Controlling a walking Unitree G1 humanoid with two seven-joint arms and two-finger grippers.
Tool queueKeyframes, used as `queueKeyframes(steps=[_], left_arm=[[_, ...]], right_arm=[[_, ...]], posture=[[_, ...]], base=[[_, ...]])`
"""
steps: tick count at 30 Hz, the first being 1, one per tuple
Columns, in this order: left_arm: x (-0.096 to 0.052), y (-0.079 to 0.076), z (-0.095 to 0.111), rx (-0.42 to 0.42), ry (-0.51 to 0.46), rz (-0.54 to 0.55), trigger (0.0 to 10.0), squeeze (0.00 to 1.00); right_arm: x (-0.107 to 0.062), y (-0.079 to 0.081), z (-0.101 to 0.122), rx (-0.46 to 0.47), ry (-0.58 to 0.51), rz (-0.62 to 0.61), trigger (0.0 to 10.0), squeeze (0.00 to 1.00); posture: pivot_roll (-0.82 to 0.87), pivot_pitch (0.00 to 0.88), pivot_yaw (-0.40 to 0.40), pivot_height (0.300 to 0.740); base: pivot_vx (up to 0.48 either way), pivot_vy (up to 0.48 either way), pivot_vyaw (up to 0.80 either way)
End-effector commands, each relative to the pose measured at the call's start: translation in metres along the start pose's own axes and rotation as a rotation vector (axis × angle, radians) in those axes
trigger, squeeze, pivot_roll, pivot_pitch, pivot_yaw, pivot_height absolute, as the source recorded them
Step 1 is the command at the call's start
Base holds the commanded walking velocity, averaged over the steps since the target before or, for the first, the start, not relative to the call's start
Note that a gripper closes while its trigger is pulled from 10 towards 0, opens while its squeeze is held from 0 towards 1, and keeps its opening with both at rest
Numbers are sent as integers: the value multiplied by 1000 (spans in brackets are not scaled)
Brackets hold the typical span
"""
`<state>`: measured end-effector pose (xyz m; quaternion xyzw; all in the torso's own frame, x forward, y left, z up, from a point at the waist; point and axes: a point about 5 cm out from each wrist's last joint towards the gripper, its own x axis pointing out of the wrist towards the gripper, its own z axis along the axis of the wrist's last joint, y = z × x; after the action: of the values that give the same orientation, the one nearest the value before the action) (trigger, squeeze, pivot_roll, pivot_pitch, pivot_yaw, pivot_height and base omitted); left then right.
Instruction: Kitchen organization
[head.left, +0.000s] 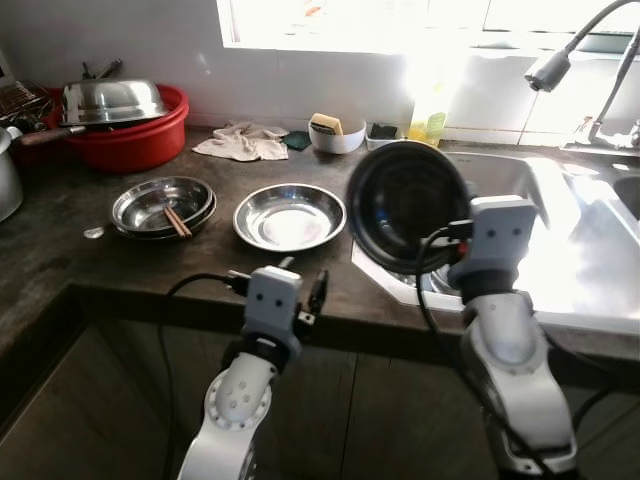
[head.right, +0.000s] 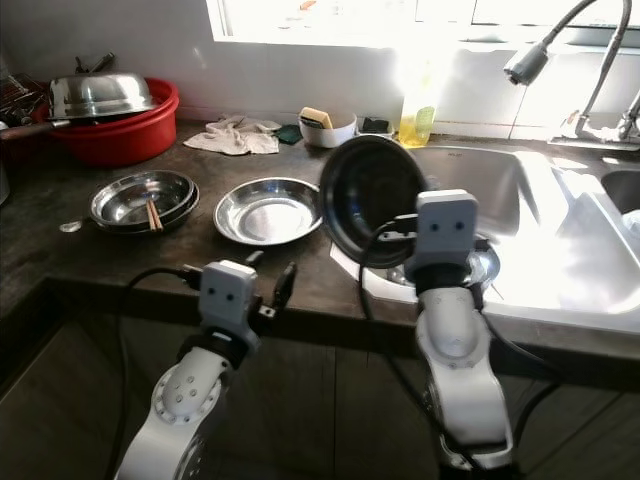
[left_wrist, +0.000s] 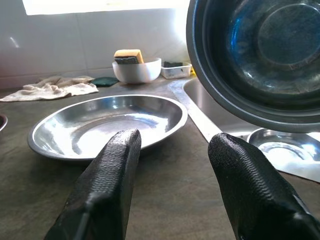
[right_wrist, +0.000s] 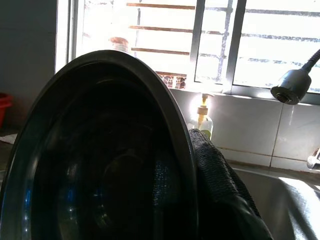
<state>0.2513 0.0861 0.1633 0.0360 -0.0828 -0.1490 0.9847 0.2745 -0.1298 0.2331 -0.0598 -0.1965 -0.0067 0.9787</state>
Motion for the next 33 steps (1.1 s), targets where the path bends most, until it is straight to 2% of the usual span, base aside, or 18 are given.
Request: queueKeyframes(steps=[1,7,15,26,29,33], left_arm=[[1,-1,2,7,-5,-6,10000,0],[0,-3,3,31,-20,-29,10000,0],[0,-4,1,46,-13,-37,10000,0],[0,-4,1,34,-10,-32,10000,0],[-1,-2,0,-4,2,-5,10000,0],[0,0,-1,5,5,2,10000,0]], right_arm=[[3,-2,1,-15,-1,-9,10000,0],[4,-3,0,-5,11,-12,10000,0],[5,-4,-2,-1,26,-10,10000,0],[8,-2,-1,0,23,12,10000,0],[11,-2,-1,13,31,27,10000,0],[17,-3,-3,37,61,48,10000,0]], posture=[[39,15,-2,740],[37,11,1,740],[30,6,5,740],[38,14,-2,740],[38,18,-4,740],[38,23,-7,740]], base=[[0,0,0],[91,-220,0],[267,-398,-756],[328,-342,0],[247,0,0],[0,0,0]])
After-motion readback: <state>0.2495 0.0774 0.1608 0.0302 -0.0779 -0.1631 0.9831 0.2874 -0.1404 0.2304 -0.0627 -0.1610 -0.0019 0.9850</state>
